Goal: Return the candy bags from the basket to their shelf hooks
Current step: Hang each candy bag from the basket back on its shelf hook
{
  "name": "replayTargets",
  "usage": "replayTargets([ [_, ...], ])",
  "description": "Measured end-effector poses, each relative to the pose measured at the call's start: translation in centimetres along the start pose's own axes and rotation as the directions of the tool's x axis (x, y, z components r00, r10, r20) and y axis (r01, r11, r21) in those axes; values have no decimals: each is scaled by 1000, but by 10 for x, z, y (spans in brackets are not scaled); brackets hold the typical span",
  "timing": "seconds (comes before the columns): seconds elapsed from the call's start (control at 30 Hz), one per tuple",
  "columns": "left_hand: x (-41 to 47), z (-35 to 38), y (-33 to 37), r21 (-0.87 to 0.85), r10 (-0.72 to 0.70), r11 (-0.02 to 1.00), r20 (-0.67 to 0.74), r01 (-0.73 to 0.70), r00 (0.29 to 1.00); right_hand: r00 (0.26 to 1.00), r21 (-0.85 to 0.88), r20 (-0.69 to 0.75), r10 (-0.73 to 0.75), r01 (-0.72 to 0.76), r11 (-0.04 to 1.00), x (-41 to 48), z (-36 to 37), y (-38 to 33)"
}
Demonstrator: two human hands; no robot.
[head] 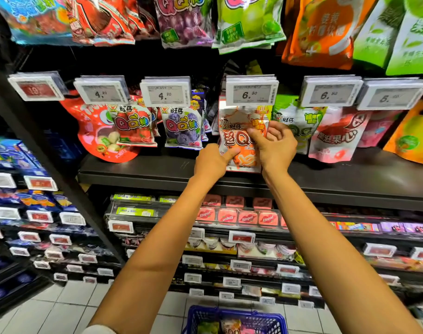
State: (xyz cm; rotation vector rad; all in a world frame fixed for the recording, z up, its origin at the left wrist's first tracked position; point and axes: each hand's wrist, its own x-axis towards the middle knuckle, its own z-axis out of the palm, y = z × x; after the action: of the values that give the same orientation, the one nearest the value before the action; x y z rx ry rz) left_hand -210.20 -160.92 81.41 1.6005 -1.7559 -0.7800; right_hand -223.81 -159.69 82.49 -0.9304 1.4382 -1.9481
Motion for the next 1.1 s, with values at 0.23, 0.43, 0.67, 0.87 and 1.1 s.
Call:
replayTargets([
  [0.23,-18,-3,-20,255,50,967,-125,-17,991,1000,-61,-12,4,-4,998,-20,-27,15],
  [0.43,-47,-2,-35,62,120,992,-287,-107,950,996,-112,-72,-50,42,993,-51,-54,30],
  [0.67,-101,39,-74,-258,179,935,-246,-243,952,996,-158,-92,20,-34,987,-116,-104,93],
  [0.87,-153,108,-145,-201,34,979,55,-22,998,932,-256,-196,303,-347,902,-173,-176,182],
  [1.1,-233,206,-232,-136,-302,933,204,332,931,751,-377,-143,644,-643,666,-232,-271,268],
])
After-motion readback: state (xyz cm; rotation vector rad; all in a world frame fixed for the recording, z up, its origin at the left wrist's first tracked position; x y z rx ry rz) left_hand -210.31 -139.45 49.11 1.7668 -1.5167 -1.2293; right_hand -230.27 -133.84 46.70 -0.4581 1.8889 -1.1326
